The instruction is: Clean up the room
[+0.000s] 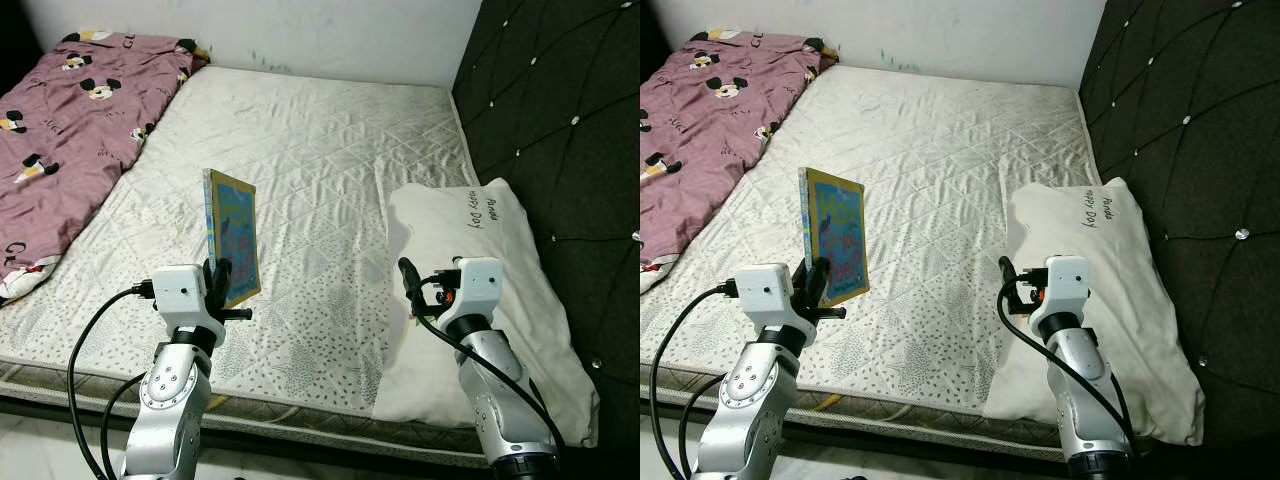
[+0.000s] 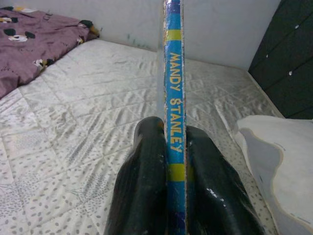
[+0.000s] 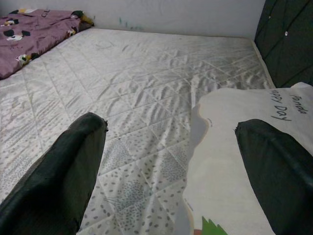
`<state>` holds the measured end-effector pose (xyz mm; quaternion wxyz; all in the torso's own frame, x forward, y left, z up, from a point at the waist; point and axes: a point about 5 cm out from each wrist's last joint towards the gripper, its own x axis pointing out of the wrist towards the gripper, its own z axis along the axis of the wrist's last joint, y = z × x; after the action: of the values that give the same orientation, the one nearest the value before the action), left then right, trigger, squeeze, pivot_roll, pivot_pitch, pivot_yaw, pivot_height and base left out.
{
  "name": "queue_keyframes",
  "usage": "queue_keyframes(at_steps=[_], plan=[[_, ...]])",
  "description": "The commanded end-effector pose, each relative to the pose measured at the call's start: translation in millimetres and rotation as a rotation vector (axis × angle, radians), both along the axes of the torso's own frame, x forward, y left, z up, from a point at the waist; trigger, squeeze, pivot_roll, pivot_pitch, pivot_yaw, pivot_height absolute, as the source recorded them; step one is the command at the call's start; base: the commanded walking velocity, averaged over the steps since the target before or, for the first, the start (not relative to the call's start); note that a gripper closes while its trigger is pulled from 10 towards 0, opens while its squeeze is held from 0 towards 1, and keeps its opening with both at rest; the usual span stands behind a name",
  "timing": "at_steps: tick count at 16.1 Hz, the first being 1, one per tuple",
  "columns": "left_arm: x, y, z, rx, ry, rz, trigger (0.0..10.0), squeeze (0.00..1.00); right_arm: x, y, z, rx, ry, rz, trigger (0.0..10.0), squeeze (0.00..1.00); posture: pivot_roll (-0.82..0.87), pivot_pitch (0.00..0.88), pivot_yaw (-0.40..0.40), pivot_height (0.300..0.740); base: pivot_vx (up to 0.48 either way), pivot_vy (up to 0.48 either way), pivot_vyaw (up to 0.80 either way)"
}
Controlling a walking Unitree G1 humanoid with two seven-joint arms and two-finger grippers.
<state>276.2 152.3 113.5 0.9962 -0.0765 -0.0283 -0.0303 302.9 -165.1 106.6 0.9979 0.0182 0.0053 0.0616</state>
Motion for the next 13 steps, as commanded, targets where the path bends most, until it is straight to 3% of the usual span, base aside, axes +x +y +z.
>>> queue_keyframes(at_steps=[1,9,13], plan=[[1.1,-1.0,12.1,0.011,-0.053,0.001,10.0,0.00,-0.4,-1.1,4.1,-0.010,-0.010,0.006,10.0,0.00,0.00,0.147,-0.033,0.730,0.000,0.000,0.00],[0.4,-1.4,11.1,0.016,-0.046,0.005,10.0,0.00,-1.6,-0.4,3.2,-0.014,-0.002,0.015,10.0,0.00,0.00,0.161,-0.032,0.633,0.000,0.000,0.00],[1.3,-0.6,11.7,0.028,-0.050,0.023,10.0,0.00,-1.5,-1.1,2.5,-0.013,-0.001,0.013,10.0,0.00,0.00,0.162,-0.031,0.628,0.000,0.000,0.00]])
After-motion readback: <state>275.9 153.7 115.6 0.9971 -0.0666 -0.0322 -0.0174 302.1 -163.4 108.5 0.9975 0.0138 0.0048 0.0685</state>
